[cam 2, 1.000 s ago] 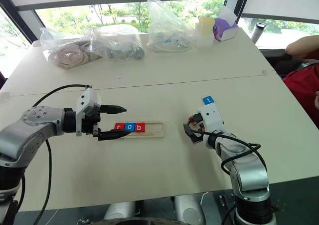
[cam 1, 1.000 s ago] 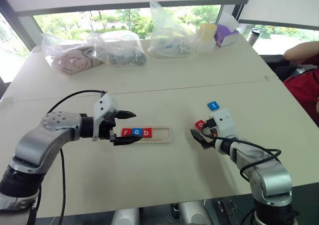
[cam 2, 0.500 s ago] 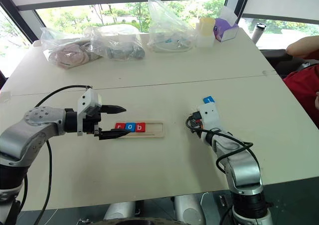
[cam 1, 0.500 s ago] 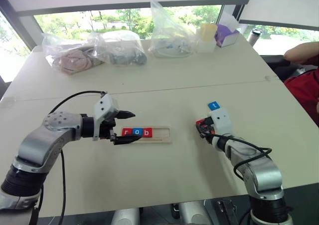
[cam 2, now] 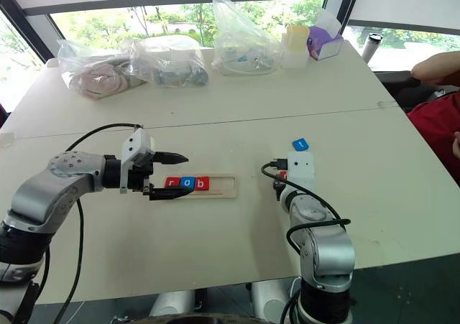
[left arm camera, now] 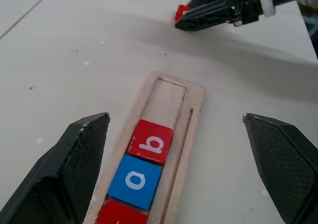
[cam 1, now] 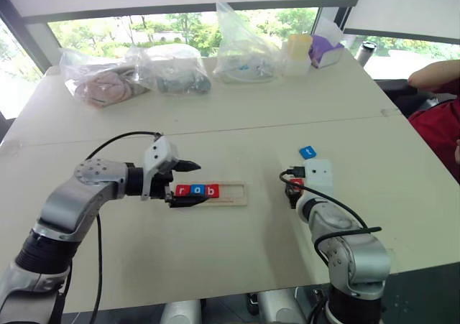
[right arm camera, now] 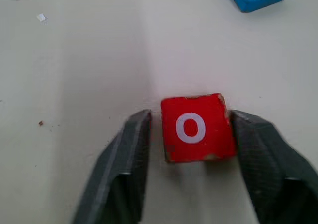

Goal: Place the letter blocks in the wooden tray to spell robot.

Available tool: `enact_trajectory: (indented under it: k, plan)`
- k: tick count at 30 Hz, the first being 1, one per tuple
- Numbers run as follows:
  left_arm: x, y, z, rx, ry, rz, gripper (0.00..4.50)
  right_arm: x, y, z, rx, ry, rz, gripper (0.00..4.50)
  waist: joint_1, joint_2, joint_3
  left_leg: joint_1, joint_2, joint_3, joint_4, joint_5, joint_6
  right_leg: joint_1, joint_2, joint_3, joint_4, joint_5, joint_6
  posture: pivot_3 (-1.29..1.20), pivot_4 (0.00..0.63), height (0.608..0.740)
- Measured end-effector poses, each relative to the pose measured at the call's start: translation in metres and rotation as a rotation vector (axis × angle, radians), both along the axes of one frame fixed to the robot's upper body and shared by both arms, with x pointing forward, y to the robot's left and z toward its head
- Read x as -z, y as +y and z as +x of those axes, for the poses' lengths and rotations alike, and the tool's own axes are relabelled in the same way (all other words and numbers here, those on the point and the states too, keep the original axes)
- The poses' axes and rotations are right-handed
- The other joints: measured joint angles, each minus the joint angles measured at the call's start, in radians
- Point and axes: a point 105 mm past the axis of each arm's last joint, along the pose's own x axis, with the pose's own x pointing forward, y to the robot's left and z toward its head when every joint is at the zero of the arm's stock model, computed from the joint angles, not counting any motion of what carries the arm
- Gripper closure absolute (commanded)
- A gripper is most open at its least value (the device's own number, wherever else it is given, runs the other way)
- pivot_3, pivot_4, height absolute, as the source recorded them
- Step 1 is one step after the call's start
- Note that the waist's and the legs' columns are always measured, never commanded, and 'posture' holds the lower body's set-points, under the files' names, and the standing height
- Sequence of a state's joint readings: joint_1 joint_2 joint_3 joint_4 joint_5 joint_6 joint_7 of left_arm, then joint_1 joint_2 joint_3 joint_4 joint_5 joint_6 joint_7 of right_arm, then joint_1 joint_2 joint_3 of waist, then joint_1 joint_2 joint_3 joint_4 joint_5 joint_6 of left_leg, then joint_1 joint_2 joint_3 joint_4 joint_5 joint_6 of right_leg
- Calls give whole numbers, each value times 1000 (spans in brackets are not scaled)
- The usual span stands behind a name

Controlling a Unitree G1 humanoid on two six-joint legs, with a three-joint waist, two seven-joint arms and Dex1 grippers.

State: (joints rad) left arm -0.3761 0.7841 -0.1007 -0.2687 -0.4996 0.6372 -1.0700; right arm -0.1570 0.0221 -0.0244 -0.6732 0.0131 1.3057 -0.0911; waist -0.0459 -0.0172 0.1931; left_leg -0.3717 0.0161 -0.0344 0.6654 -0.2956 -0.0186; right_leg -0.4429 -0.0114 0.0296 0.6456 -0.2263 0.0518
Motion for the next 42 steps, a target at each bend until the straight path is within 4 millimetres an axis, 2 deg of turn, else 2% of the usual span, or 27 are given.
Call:
enact_trajectory:
  k: [1, 5, 7, 10, 12, 13, 16, 20, 24, 27, 33, 36, 39, 40, 41, 42]
  plan:
    - [0, 0, 0, -1, 0, 1, 0, 0, 0, 0, -3, -1, -3, 68, 1, 0, 0, 0, 0, 0, 0, 0, 0, 0, 0, 0, 0, 0, 0, 0, 150, 740]
    - [2, 3, -3, 3, 14, 7, 0, -4, -10, 1, 24, -11, 6, 68, 2, 0, 0, -1, 0, 0, 0, 0, 0, 0, 0, 0, 0, 0, 0, 0, 150, 740]
    - [2, 5, -6, 9, 26, 7, 0, -17, -19, 4, -12, -79, -18, 68, 2, 0, 0, -1, 0, 0, 0, 0, 0, 0, -1, 0, -1, 0, 1, 0, 150, 740]
    - [-4, 8, -11, 34, 29, 9, 0, -58, -19, 14, -258, -307, -8, 68, 1, 0, 0, -1, 0, 1, 0, 0, 0, 1, 0, 0, -3, 0, 1, 0, 150, 740]
    - [-7, 7, -14, 55, 30, 12, 0, -72, -10, 13, -437, -385, 62, 68, 1, 0, 0, 0, 0, 0, -1, 0, 0, 1, 0, 0, -3, 0, 1, 0, 150, 740]
    - [-8, 5, -17, 72, 30, 11, 0, -73, -8, 10, -573, -385, 83, 68, 1, 0, 1, 0, 0, 0, -1, 0, 1, 1, 0, 0, -3, 0, 1, 0, 150, 740]
    - [-10, 4, -21, 93, 21, 30, 0, -63, -23, 4, -771, -311, 54, 68, 3, 0, 1, -1, 0, 1, -1, 0, 1, 1, 0, 0, -4, -1, 1, 0, 150, 740]
    - [-13, 3, -28, 112, 15, 54, 0, -35, -56, 4, -971, -130, -33, 68, 0, -2, 2, 0, 0, 2, -1, 0, 1, 2, 0, 0, -5, 0, 1, 0, 150, 740]
    - [-17, 3, -37, 106, 14, 57, 0, -18, -65, 19, -1100, -62, -97, 68, -12, -2, 2, 1, 0, 2, -1, -1, 1, 2, 1, 1, -4, 0, 1, 0, 150, 740]
    - [-14, 8, -39, 70, 26, 60, 0, -4, -69, 19, -1171, -33, -128, 68, -7, -2, 2, 1, 0, 2, -1, -1, 1, 2, 1, 1, -3, 1, 4, 0, 150, 740]
    - [-8, 15, -42, 21, 50, 73, 0, 0, -70, 30, -1250, -69, -191, 68, -4, -2, 2, 2, 0, 3, 1, -1, 1, 3, 0, 2, -2, 1, 1, 0, 150, 740]
    - [-10, 18, -41, 4, 41, 77, 0, 1, -67, 32, -1287, -85, -204, 921, 0, -2, 2, 3, 0, 3, 1, -1, 1, 3, 1, 3, 0, 0, 1, 0, 150, 740]
    - [-10, 20, -41, -5, 38, 88, 0, 2, -61, 33, -1316, -106, -199, 2420, 0, -2, 2, 4, 0, 3, 1, -1, 1, 3, 1, 3, 0, 0, 0, 0, 150, 740]
    - [-9, 21, -42, -7, 44, 91, 0, 2, -60, 33, -1326, -108, -204, 3081, 0, -2, 2, 4, 0, 4, 1, -1, 1, 3, 1, 3, 0, 0, 0, 0, 150, 740]
    - [-7, 22, -42, -9, 49, 93, 0, 2, -60, 33, -1332, -112, -209, 3355, 0, -2, 2, 4, 0, 4, 1, -1, 1, 3, 1, 3, 0, 0, 0, 0, 150, 740]
    - [-6, 22, -43, -10, 55, 93, 0, 1, -59, 33, -1335, -111, -214, 3372, 1, -2, 2, 4, 0, 4, 1, -1, 1, 3, 1, 4, 1, 1, 0, 0, 150, 740]
